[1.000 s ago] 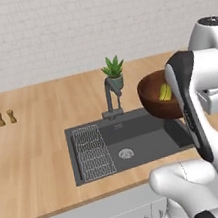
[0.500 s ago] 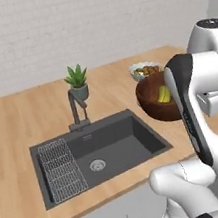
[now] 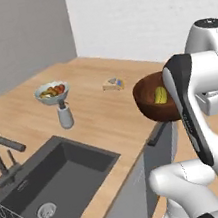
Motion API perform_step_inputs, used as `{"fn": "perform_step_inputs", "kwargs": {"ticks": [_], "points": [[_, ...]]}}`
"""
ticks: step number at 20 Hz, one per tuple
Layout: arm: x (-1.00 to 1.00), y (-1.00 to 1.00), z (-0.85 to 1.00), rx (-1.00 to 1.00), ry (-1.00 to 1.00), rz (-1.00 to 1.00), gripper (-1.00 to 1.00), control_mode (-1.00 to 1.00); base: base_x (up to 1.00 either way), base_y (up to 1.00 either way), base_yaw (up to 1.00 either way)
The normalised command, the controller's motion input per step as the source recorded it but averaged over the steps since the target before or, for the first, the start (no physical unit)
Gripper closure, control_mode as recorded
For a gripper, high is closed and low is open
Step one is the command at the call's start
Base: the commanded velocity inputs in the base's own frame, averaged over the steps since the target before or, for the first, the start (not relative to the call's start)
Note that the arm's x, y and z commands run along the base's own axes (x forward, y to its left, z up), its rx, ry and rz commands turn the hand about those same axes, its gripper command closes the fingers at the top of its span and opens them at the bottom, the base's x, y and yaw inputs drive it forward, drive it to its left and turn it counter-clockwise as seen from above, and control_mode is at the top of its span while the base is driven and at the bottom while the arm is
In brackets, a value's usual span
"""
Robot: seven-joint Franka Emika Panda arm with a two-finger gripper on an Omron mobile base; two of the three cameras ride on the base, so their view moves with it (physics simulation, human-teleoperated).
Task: Pick the cucumber from the sink and place it in the bowl. Then pick the bowl and place it in the microwave. Then close the microwave door and press the start button.
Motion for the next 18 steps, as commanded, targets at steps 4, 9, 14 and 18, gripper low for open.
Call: {"fn": "perform_step_inputs", "kwargs": {"ticks": [4, 9, 14, 18], "points": [[0.00, 0.00, 0.00, 0.00, 0.00, 0.00, 1.00, 1.00, 0.00, 0.00, -1.00], [0.00, 0.00, 0.00, 0.00, 0.00, 0.00, 1.00, 1.00, 0.00, 0.00, -1.00], [0.00, 0.00, 0.00, 0.00, 0.00, 0.00, 1.00, 1.00, 0.00, -0.02, -0.98], [0.00, 0.00, 0.00, 0.00, 0.00, 0.00, 1.00, 1.00, 0.09, -0.03, -0.89]]}}
